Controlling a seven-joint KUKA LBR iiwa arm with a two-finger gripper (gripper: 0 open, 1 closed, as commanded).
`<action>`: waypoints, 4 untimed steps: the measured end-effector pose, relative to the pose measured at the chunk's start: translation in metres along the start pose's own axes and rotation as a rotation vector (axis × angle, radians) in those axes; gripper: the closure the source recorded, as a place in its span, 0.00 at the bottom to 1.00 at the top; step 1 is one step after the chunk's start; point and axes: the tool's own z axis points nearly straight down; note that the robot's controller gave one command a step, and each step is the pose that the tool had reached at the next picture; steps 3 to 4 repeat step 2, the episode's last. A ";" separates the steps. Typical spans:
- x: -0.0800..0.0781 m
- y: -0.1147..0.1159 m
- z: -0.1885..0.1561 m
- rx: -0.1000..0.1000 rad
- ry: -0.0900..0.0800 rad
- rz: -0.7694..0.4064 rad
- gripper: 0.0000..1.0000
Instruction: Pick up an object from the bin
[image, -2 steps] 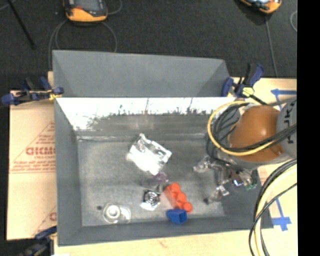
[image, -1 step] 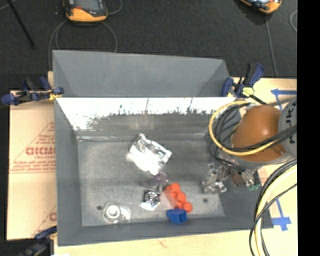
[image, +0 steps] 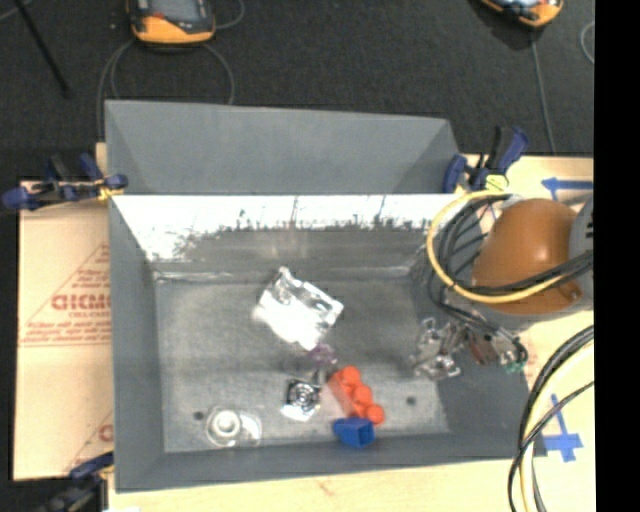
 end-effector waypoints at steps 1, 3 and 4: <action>-0.001 -0.001 -0.005 -0.001 0.002 0.003 1.00; -0.002 -0.003 -0.022 0.000 0.001 0.007 1.00; -0.002 -0.003 -0.022 0.000 0.001 0.007 1.00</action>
Offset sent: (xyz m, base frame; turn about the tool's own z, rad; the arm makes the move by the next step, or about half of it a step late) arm -0.0001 0.0000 0.0041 0.0000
